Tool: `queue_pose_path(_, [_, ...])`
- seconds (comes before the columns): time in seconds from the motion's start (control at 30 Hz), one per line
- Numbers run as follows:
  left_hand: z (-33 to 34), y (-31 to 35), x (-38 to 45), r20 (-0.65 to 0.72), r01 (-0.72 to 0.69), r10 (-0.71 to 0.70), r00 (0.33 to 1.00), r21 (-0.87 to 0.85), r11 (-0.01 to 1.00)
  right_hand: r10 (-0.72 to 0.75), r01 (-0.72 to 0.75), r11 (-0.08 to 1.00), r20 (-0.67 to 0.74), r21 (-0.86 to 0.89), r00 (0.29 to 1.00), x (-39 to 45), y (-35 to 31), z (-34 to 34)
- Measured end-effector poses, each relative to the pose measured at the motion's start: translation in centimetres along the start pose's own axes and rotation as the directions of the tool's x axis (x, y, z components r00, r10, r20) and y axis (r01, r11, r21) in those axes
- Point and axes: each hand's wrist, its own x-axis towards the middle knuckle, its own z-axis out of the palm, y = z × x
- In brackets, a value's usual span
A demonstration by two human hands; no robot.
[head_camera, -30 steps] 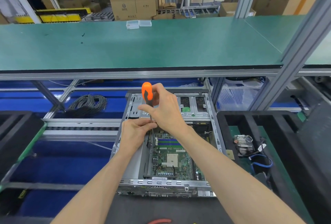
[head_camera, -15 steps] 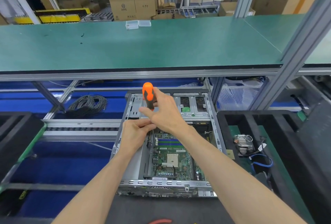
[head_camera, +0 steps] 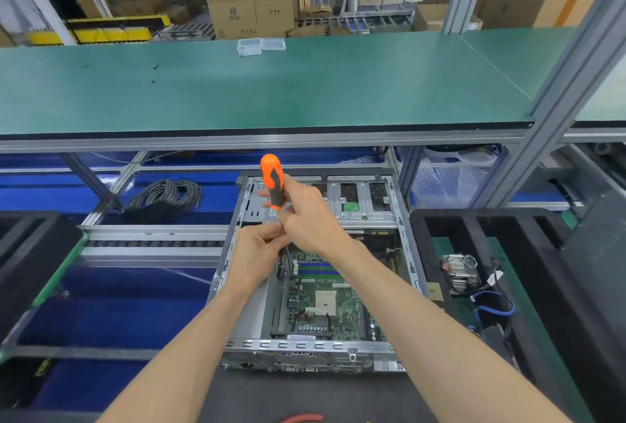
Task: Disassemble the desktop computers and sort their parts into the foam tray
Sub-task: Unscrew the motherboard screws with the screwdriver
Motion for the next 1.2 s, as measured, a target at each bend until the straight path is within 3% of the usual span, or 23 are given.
queue_pose_path(0.23, [-0.1,0.2,-0.1,-0.06,0.015,-0.015,0.998,-0.006,1.0,-0.026,0.001,0.977,-0.119,-0.212,0.993,-0.4,1.6,0.5])
queue_pose_path(0.4, [-0.1,0.4,0.0,-0.056,-0.032,0.035,0.998,0.052,0.998,-0.003,-0.036,0.969,-0.153,-0.246,0.988,-0.4,2.4,0.8])
queue_pose_path(0.57, [0.0,-0.2,0.2,-0.045,0.021,-0.018,0.999,0.057,0.998,0.025,-0.075,0.961,-0.189,-0.265,0.982,-0.3,3.0,1.2])
queue_pose_path(0.73, [0.0,-0.6,0.2,0.04,0.028,-0.029,0.999,0.019,0.999,0.123,-0.151,0.966,-0.142,-0.21,0.982,-0.3,3.6,1.4])
queue_pose_path(0.9, [-0.1,-1.2,0.5,0.049,0.018,-0.025,0.998,0.127,0.992,0.135,-0.143,0.984,-0.076,-0.11,0.988,-1.0,3.8,1.0])
queue_pose_path(1.07, [-0.1,-1.3,0.6,0.085,-0.007,-0.012,0.996,0.217,0.976,0.129,-0.15,0.974,-0.129,-0.17,0.983,-1.7,4.0,1.3])
queue_pose_path(1.2, [0.5,-1.5,1.0,0.155,0.014,-0.082,0.985,0.399,0.917,0.167,-0.185,0.967,-0.112,-0.177,0.98,-1.8,3.9,0.9])
